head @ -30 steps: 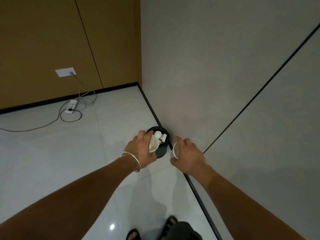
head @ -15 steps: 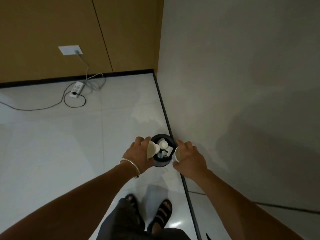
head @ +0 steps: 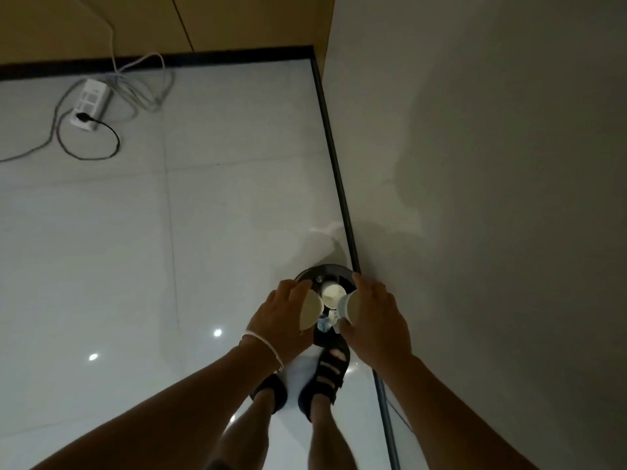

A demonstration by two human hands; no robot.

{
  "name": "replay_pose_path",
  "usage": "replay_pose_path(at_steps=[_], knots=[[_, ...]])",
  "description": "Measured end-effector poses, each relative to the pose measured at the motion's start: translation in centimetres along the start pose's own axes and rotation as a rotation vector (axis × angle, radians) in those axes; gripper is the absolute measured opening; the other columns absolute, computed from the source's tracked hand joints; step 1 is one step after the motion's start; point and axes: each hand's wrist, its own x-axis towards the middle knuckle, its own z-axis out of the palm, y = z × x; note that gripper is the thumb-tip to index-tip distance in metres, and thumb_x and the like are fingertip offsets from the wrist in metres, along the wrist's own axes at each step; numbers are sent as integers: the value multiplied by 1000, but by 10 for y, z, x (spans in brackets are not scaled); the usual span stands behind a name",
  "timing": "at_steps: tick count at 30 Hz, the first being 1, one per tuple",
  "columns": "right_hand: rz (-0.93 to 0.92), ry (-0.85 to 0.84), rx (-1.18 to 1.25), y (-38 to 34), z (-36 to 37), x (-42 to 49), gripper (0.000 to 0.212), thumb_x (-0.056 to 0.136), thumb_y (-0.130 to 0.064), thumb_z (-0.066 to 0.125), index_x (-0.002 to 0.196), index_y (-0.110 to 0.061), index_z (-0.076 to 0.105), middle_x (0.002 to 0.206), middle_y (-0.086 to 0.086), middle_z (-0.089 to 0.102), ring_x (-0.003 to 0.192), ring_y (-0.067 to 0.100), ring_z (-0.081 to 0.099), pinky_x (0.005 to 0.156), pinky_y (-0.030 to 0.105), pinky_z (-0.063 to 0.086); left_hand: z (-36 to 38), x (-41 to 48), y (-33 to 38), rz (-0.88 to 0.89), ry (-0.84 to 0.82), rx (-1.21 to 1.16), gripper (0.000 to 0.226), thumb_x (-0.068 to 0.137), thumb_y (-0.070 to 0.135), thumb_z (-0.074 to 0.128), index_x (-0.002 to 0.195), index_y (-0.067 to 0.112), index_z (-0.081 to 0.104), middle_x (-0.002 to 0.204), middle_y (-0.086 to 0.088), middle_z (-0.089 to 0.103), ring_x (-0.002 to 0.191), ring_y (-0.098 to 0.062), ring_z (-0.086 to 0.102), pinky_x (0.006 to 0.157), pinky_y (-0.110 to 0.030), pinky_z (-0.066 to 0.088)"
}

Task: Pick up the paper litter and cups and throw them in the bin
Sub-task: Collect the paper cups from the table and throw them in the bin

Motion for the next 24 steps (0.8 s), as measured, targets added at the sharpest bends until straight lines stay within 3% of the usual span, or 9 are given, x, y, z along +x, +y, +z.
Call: replay_pose_path(at_steps=[6, 10, 14, 17, 20, 24], knots=[[-67, -60, -61, 57, 121, 88, 92, 78, -43, 75, 150, -22, 23, 138, 7, 45, 126, 24, 45, 95, 33, 47, 106, 60, -61, -152, 70, -65, 81, 74, 30, 74, 142, 21, 32, 135, -1, 40, 113, -20, 49, 84, -27, 51], [-117, -96, -123, 81, 183, 107, 94, 69, -43, 83, 146, -15, 36, 128, 12, 53, 109, 30, 56, 84, 36, 50, 158, 81, -86, -113, 39, -17, 85, 74, 30, 73, 146, 21, 29, 137, -4, 39, 117, -23, 47, 87, -25, 43], [-192, 2, -157, 102, 213, 116, 95, 61, -41, 89, 140, -12, 46, 126, 15, 54, 106, 34, 56, 79, 42, 51, 185, 86, -101, -80, -4, 52, 82, 72, 30, 74, 144, 19, 35, 135, -6, 43, 117, -26, 48, 91, -32, 44], [-226, 52, -202, 114, 221, 124, 96, 62, -46, 84, 143, -14, 44, 138, 16, 47, 119, 38, 49, 86, 49, 48, 197, 87, -104, -20, 17, 103, 83, 60, 27, 83, 134, 15, 47, 125, -9, 52, 113, -30, 53, 89, -41, 50], [-247, 29, -309, 118, 224, 129, 105, 66, -62, 72, 151, -15, 33, 155, 17, 29, 141, 40, 28, 100, 56, 38, 211, 96, -105, 32, 109, 90, 83, 56, 25, 85, 130, 14, 47, 121, -11, 55, 111, -32, 55, 89, -43, 50], [-258, 3, -380, 116, 232, 138, 116, 68, -71, 68, 155, -12, 18, 161, 17, 11, 148, 39, 8, 112, 59, 21, 231, 102, -120, 53, 123, 261, 72, 75, 39, 66, 138, 13, 44, 137, -13, 48, 132, -37, 39, 108, -49, 32]])
